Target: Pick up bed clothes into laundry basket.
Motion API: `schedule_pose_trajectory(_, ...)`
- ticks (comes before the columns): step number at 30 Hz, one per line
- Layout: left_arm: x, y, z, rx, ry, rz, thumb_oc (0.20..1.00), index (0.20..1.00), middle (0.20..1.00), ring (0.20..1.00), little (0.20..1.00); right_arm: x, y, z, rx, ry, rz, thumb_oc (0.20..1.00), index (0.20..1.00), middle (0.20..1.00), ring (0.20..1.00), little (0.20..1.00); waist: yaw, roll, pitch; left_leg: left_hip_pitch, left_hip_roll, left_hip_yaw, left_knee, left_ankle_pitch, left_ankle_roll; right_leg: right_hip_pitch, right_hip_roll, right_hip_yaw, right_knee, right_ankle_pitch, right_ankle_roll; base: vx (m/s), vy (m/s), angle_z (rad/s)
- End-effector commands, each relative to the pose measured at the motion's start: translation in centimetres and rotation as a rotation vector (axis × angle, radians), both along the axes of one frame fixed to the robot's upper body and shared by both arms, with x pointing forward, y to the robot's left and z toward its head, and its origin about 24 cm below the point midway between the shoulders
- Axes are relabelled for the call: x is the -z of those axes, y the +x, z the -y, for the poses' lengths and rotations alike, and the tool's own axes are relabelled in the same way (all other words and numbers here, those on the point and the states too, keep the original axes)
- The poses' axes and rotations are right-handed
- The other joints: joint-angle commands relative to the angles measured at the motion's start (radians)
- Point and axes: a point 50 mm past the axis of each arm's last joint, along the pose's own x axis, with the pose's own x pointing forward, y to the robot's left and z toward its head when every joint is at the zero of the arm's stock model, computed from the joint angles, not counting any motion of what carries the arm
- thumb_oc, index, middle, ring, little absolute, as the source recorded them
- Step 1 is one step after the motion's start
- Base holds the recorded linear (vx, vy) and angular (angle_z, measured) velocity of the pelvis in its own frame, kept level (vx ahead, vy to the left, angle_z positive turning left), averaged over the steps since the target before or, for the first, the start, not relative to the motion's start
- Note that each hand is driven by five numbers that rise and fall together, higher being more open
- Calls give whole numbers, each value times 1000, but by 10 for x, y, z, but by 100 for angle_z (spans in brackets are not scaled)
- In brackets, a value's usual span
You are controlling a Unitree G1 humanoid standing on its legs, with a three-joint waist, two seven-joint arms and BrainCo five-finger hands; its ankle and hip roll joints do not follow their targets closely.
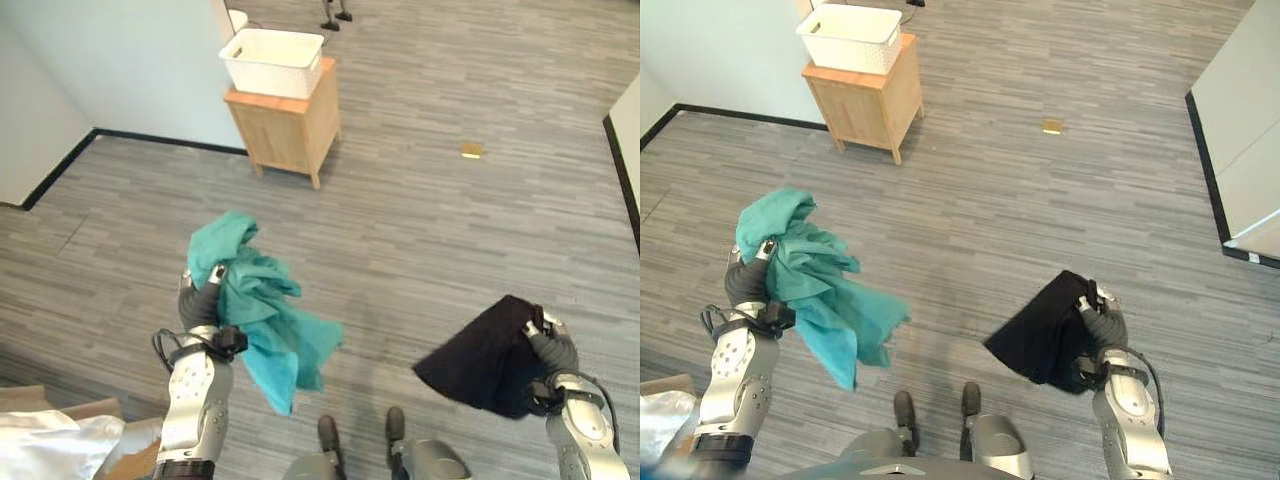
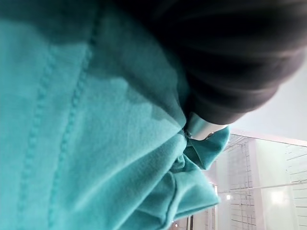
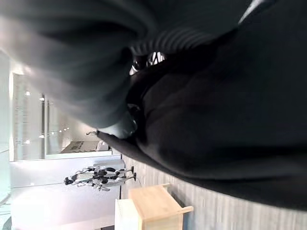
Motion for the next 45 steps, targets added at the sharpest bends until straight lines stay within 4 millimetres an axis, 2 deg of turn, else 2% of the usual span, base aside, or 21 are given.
schedule_pose_trajectory(1, 6, -3, -7, 45, 81, -43, 200, 200, 200, 200, 200, -39, 31, 12, 99, 154, 278, 200, 200, 200, 200, 200, 40, -19, -86, -12, 31, -34, 129, -85, -26, 110, -117, -23, -8, -109, 97, 0, 31, -12)
schedule_pose_trajectory(7, 3, -2, -5, 41, 50, -19, 200, 200, 200, 200, 200, -27, 25, 11, 85, 151, 213, 200, 200, 200, 200, 200, 41, -28, -94, 6, 31, -45, 119, -88, -24, 118, -119, -31, 2, -112, 97, 9, 11, 11)
schedule_pose_trajectory(15, -1, -22, -42, -154, 73, -20, 200, 200, 200, 200, 200, -49, 40, 5, 20, 137, 301, 200, 200, 200, 200, 200, 85, -41, -80, -12, 13, -64, 149, -116, -5, 102, -147, -41, 40, -112, 114, 1, 64, 2)
schedule_pose_trajectory(19, -12, -22, -55, -211, 125, 2, 200, 200, 200, 200, 200, -58, 41, 6, -17, 79, 313, 200, 200, 200, 200, 200, 105, -36, -61, -15, -5, -85, 178, -149, 27, 42, -180, -39, 211, -122, 129, 5, 106, 15)
schedule_pose_trajectory(20, -14, -22, -56, -212, 138, 6, 200, 200, 200, 200, 200, -60, 41, 5, -24, 72, 319, 200, 200, 200, 200, 200, 106, -35, -50, -12, -13, -87, 185, -158, 39, 1, -192, -29, 300, -100, 136, 16, 253, 20)
schedule_pose_trajectory(21, -22, -18, -57, -213, 165, 28, 200, 200, 200, 200, 200, -62, 43, 1, -23, 86, 341, 200, 200, 200, 200, 200, 102, -15, -5, 13, -12, -93, 198, -177, 62, -94, -208, -28, 504, -35, 135, 40, 226, 13)
schedule_pose_trajectory(22, -23, -18, -56, -209, 174, 29, 200, 200, 200, 200, 200, -62, 42, -1, -21, 96, 348, 200, 200, 200, 200, 200, 100, -13, 2, 25, -13, -97, 202, -187, 65, -120, -210, -25, 535, -27, 135, 104, 188, -3)
schedule_pose_trajectory(24, -24, -18, -57, -211, 184, 31, 200, 200, 200, 200, 200, -62, 42, -3, -18, 116, 355, 200, 200, 200, 200, 200, 92, -12, 8, 40, -13, -105, 203, -199, 63, -157, -201, -11, 540, -35, 130, 175, 3, 13)
schedule_pose_trajectory(26, -33, -15, -56, -213, 178, 77, 200, 200, 200, 200, 200, -62, 37, -1, -3, 156, 371, 200, 200, 200, 200, 200, 56, -14, 22, 86, -10, -136, 199, -237, 43, -222, -174, 22, 421, -52, 123, 395, -96, 35)
schedule_pose_trajectory(28, -46, -6, -48, -179, 164, 148, 200, 200, 200, 200, 200, -57, 31, 5, 30, 172, 356, 200, 200, 200, 200, 200, -6, -33, 24, 181, -3, -192, 163, -290, 7, -286, -128, 81, 107, 31, 156, 641, -209, 31)
schedule_pose_trajectory(29, -49, -4, -45, -161, 167, 165, 200, 200, 200, 200, 200, -57, 31, 4, 26, 171, 355, 200, 200, 200, 200, 200, -18, -31, 21, 205, 7, -205, 152, -297, 0, -293, -124, 76, 64, 45, 162, 666, -225, 86)
schedule_pose_trajectory(33, -54, 2, -31, -91, 157, 203, 200, 200, 200, 200, 200, -58, 30, 4, -18, 145, 347, 200, 200, 200, 200, 200, -36, -35, -21, 263, 21, -237, 155, -329, -18, -279, -120, 53, 82, 71, 154, 413, -198, 80)
schedule_pose_trajectory(34, -55, 7, -24, -52, 152, 208, 200, 200, 200, 200, 200, -59, 32, 6, -27, 115, 337, 200, 200, 200, 200, 200, -51, -23, -39, 270, 56, -240, 187, -299, -41, -296, -100, 39, 144, 46, 128, 551, -356, 39)
schedule_pose_trajectory(35, -54, 13, -18, -37, 106, 217, 200, 200, 200, 200, 200, -63, 35, 7, -17, 130, 359, 200, 200, 200, 200, 200, -50, -7, -58, 228, 113, -215, 353, -148, -91, -262, -73, 0, 198, -5, 92, 665, -495, 26)
schedule_pose_trajectory(36, -54, 16, -14, -20, 82, 225, 200, 200, 200, 200, 200, -66, 36, 7, -12, 151, 382, 200, 200, 200, 200, 200, -53, -19, -58, 176, 143, -187, 496, -75, -101, -216, -73, -27, 189, -22, 69, 434, -359, 35)
schedule_pose_trajectory(37, -55, 16, -14, -20, 82, 226, 200, 200, 200, 200, 200, -67, 36, 7, -12, 152, 383, 200, 200, 200, 200, 200, -56, -22, -59, 168, 140, -192, 500, -72, -102, -216, -77, -30, 184, -16, 68, 226, -289, 44)
schedule_pose_trajectory(39, -59, 18, -8, 23, 64, 250, 200, 200, 200, 200, 200, -70, 35, 12, 1, 156, 405, 200, 200, 200, 200, 200, -42, -53, -41, 55, 175, -155, 740, 15, -96, -119, -52, -54, 149, -60, 11, 300, -432, 22)
schedule_pose_trajectory(40, -61, 19, -6, 32, 60, 257, 200, 200, 200, 200, 200, -71, 35, 17, 40, 144, 409, 200, 200, 200, 200, 200, -37, -67, -30, 13, 197, -104, 795, 21, -84, -88, -47, -71, 138, -84, -8, 440, -555, 10)
schedule_pose_trajectory(41, -62, 24, 1, 59, 30, 270, 200, 200, 200, 200, 200, -73, 36, 21, 72, 138, 410, 200, 200, 200, 200, 200, -18, -70, -1, -97, 220, -38, 785, -18, -82, -22, -41, -88, 122, -116, -15, 304, -350, 1)
schedule_pose_trajectory(44, -59, 29, 5, 78, 12, 256, 200, 200, 200, 200, 200, -77, 35, 20, 62, 147, 431, 200, 200, 200, 200, 200, 3, -71, 8, -187, 206, -9, 706, -57, -78, 32, -46, -91, 98, -130, -4, 291, -134, 2)
schedule_pose_trajectory(45, -56, 28, 5, 85, 15, 243, 200, 200, 200, 200, 200, -75, 33, 22, 66, 144, 420, 200, 200, 200, 200, 200, 9, -73, 5, -210, 214, -2, 666, -43, -84, 52, -47, -89, 90, -138, 0, 487, -56, -4)
